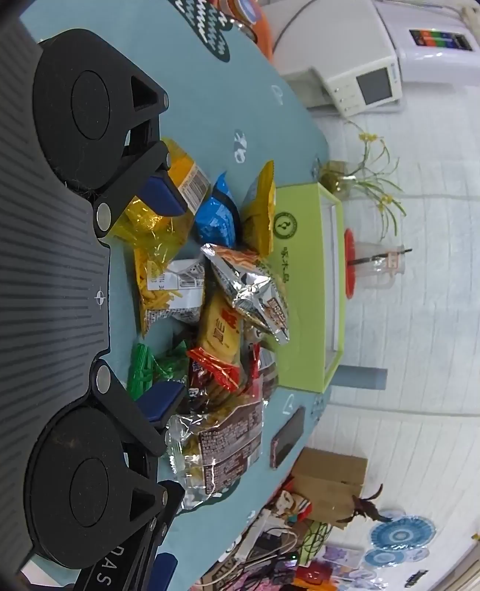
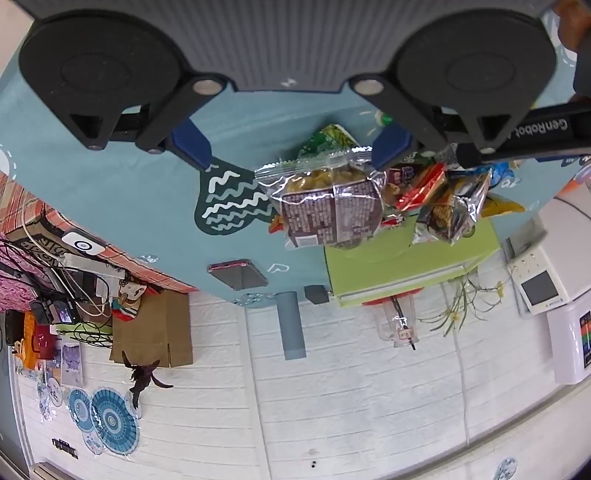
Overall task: Organize snacks
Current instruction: 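Move the left tool toward the snack pile in front of the green box, then close the left gripper on a silver-and-orange snack bag, then lift the bag with the left gripper and drop it into the green box, then grasp the brown-wrapped cake packet with the left gripper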
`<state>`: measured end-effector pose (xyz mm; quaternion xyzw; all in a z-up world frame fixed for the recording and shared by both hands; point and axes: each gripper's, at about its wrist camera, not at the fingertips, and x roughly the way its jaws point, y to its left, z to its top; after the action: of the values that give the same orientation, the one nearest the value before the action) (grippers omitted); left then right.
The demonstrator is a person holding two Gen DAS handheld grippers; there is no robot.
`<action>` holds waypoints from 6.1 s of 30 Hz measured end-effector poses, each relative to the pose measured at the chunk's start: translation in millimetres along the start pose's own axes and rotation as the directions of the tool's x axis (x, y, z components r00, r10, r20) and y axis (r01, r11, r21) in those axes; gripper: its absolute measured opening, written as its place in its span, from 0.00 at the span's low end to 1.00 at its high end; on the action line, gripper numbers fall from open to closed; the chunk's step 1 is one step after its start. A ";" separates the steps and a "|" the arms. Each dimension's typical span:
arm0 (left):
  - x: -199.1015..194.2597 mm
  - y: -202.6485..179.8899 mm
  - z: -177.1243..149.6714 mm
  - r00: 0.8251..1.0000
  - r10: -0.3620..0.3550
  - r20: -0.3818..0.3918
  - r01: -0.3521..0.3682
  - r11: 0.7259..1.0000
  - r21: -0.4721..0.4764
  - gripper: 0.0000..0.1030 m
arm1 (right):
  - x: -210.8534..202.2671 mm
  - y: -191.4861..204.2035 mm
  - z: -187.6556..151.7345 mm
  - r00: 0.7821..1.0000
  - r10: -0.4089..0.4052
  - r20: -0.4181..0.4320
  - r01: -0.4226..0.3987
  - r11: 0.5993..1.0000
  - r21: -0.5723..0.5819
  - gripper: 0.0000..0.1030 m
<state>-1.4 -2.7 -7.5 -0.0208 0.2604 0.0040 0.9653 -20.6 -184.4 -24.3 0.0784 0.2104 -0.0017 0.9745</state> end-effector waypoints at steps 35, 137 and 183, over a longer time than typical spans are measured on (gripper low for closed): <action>29.5 50.4 68.3 1.000 -0.015 0.002 0.016 0.996 -0.086 0.82 | 42.6 39.3 42.0 0.996 0.091 -0.014 -0.092 0.988 -0.123 0.90; 91.6 92.4 168.3 0.943 -0.332 -0.016 0.328 0.939 -0.105 0.26 | 118.8 170.8 105.9 0.872 0.489 0.022 -0.455 0.825 -0.335 0.65; 98.1 -22.4 89.9 0.848 -0.483 -0.217 0.483 0.874 -0.056 0.58 | 78.0 -6.9 38.7 0.968 0.237 -0.082 -0.245 0.962 -0.118 0.91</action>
<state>129.0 -21.6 21.6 -0.0857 0.3539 -0.2410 0.8996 66.2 -194.8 -22.6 0.0413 0.2316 0.1330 0.9628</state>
